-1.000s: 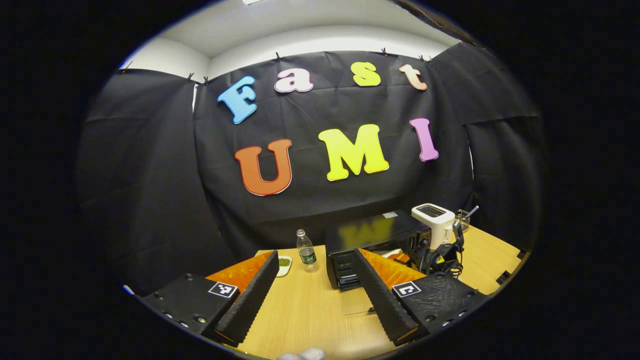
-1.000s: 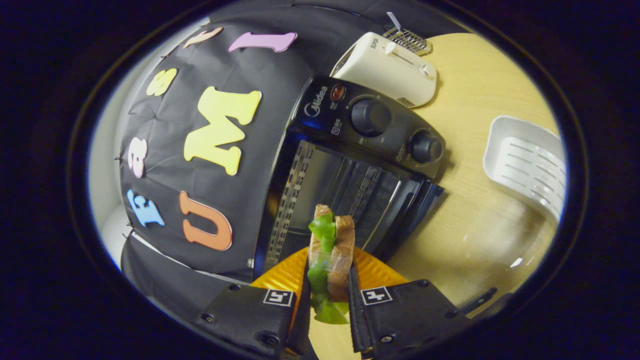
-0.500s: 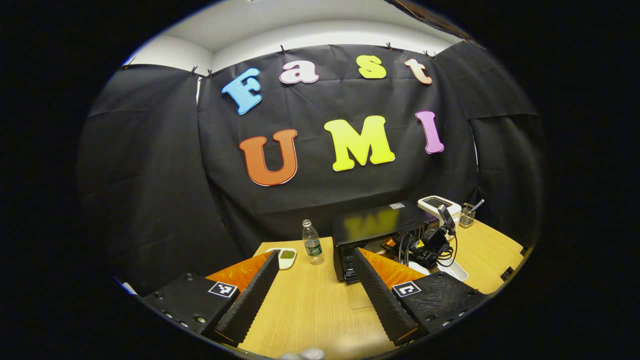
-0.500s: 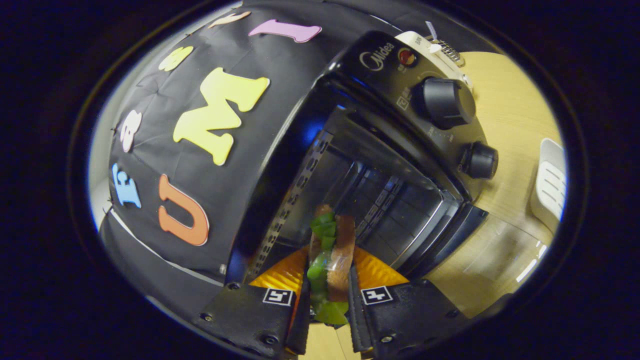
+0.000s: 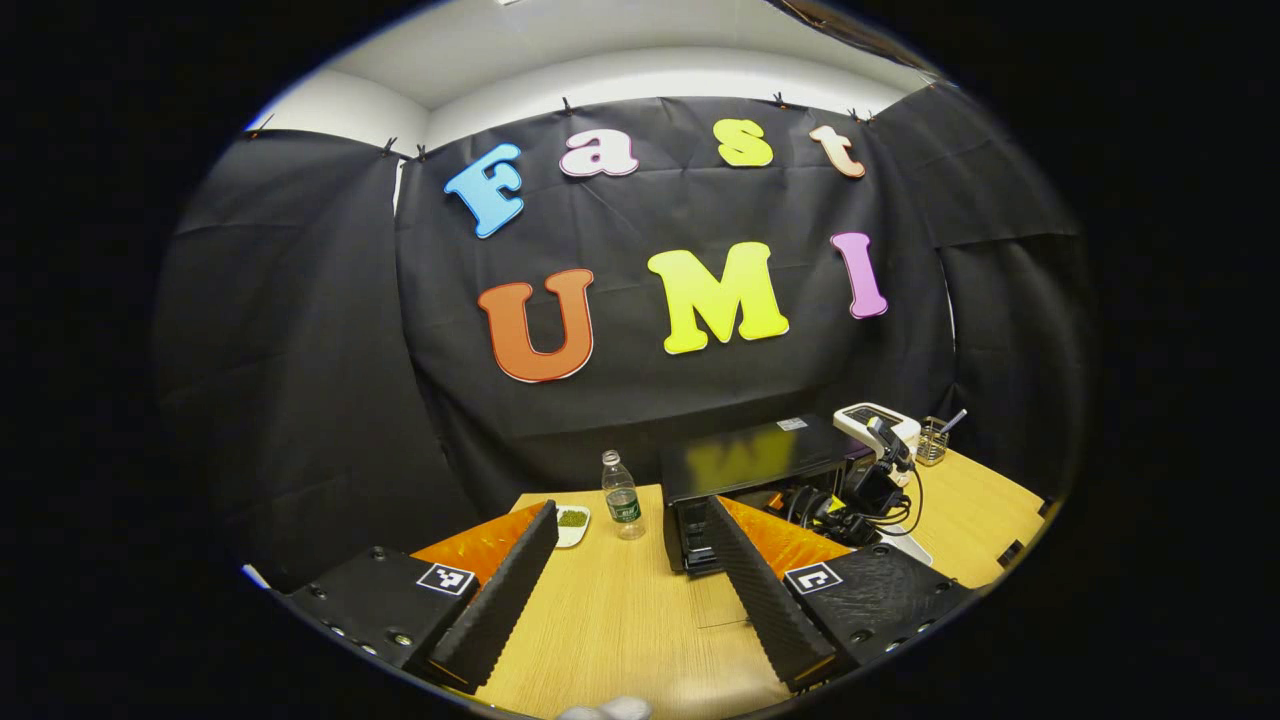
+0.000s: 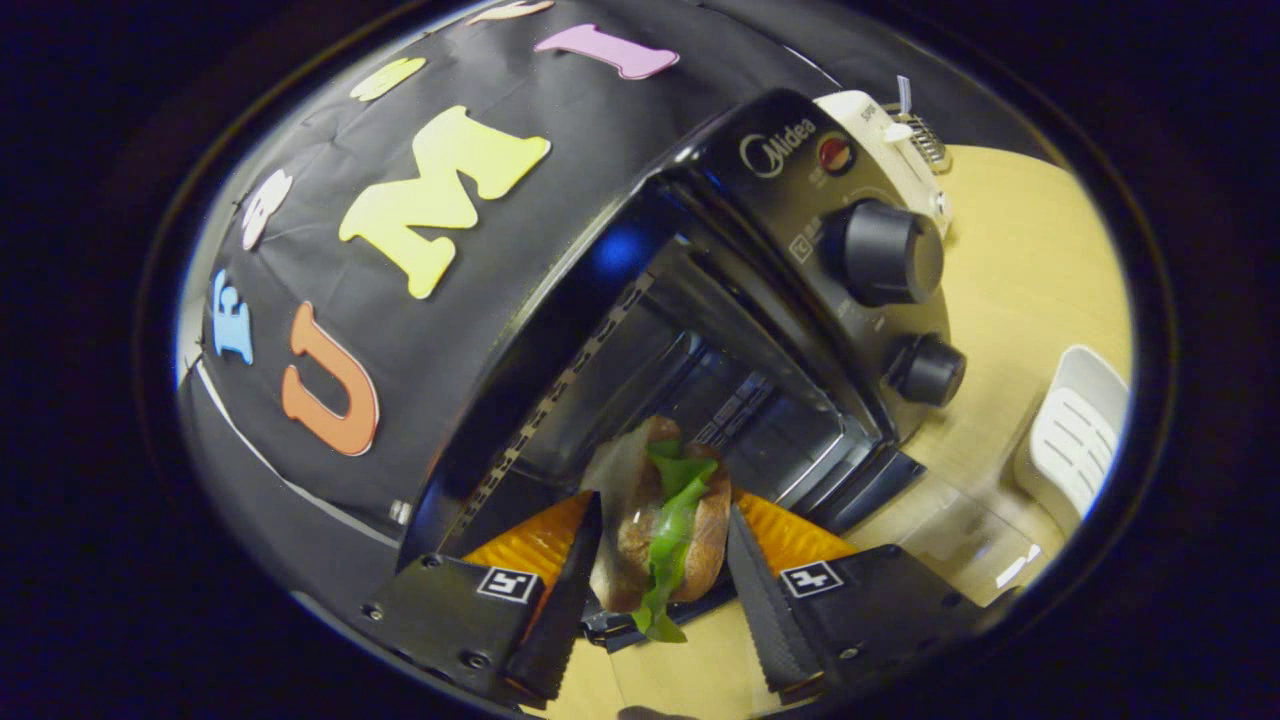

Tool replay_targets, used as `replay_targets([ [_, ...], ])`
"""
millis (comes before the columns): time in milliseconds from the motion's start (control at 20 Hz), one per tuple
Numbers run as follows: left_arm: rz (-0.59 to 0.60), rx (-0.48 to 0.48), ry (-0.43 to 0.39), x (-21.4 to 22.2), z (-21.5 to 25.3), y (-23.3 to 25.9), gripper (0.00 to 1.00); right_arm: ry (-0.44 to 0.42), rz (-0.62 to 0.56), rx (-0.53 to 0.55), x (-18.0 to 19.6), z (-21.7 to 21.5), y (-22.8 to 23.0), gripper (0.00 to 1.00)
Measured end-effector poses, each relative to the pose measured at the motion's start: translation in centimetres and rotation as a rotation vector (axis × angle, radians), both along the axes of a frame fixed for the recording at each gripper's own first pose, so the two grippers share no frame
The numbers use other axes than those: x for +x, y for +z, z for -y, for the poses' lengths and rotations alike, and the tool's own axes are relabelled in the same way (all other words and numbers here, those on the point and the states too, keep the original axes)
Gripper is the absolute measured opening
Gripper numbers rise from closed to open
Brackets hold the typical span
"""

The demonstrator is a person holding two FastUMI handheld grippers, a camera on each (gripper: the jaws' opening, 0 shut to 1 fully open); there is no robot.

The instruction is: Open the electric oven with the left hand, put the food in, and close the electric oven.

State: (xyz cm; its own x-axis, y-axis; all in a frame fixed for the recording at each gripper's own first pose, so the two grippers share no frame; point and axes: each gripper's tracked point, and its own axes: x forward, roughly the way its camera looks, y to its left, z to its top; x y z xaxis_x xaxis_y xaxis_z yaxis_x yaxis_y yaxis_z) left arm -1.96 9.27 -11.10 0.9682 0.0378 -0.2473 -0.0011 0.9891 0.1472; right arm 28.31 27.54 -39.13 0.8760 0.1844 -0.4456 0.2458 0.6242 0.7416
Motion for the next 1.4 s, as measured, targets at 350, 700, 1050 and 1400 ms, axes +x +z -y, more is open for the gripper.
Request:
replay_targets([
  [350,0.005,0.012,-0.014,-0.7,0.4,0.2,0.97,-0.024,0.020,-0.104,-2.0,2.7,0.8,0.98],
  [700,0.058,-0.020,-0.037,-0.8,1.6,1.7,0.97,0.076,0.080,-0.276,-6.6,5.1,6.4,0.98],
  [1050,0.039,-0.054,-0.034,0.5,3.8,-1.8,0.97,0.145,0.186,-0.549,-14.5,12.9,15.6,1.00],
  [1400,-0.097,-0.077,-0.018,1.2,6.3,-10.8,0.97,0.079,0.169,-0.662,-20.3,23.1,19.3,1.00],
])
